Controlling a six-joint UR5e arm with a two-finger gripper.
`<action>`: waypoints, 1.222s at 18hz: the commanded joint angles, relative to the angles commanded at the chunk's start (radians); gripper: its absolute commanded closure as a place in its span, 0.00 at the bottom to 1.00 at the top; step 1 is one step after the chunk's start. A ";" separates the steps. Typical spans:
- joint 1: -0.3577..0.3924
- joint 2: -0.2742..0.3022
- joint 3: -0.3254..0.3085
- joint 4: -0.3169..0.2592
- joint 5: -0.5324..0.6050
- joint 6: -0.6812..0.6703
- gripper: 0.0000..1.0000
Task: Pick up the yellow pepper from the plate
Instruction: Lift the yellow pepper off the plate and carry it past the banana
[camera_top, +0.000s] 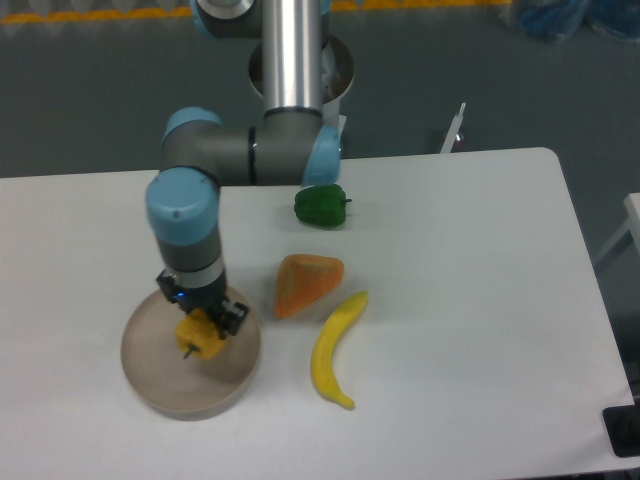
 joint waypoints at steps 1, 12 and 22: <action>0.023 0.012 0.002 -0.015 0.000 0.032 0.91; 0.393 0.071 0.005 -0.173 0.000 0.699 0.92; 0.497 0.003 0.044 -0.152 0.021 0.930 0.91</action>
